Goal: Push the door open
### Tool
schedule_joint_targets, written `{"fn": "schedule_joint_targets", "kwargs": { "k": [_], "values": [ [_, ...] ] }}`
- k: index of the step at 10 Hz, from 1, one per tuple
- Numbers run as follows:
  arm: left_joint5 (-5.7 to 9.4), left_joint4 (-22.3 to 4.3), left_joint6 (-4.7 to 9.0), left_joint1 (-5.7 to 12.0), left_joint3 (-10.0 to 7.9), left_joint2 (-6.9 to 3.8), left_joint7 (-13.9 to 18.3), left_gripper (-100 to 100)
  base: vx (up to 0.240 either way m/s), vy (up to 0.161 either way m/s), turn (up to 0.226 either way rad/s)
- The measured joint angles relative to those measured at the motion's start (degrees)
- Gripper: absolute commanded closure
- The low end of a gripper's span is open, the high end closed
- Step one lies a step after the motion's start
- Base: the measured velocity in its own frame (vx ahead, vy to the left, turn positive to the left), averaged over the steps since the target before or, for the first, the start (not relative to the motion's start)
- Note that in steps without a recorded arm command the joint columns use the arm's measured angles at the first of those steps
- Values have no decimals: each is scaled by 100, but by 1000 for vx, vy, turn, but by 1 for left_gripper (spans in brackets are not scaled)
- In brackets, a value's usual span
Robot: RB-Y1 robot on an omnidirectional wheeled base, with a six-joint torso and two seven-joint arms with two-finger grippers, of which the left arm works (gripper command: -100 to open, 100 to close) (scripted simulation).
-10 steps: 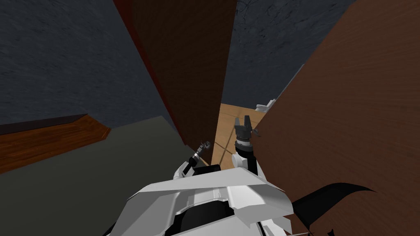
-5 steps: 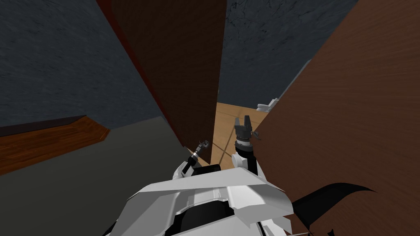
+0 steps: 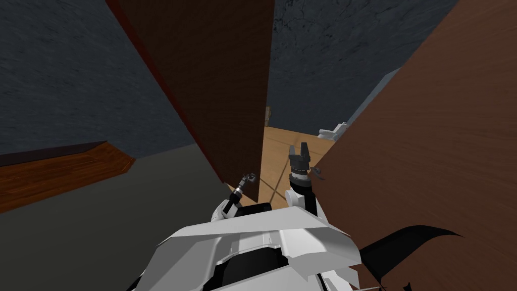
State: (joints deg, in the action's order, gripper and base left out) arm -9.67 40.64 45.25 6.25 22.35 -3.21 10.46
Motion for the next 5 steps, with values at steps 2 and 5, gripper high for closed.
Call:
{"fn": "schedule_joint_targets", "kwargs": {
  "k": [2,5],
  "values": [
    [92,-280,38,206,-181,66,-71,100,115,-154,35],
    [198,-207,-26,150,-408,103,-195,100,130,-172,60]
  ]
}}
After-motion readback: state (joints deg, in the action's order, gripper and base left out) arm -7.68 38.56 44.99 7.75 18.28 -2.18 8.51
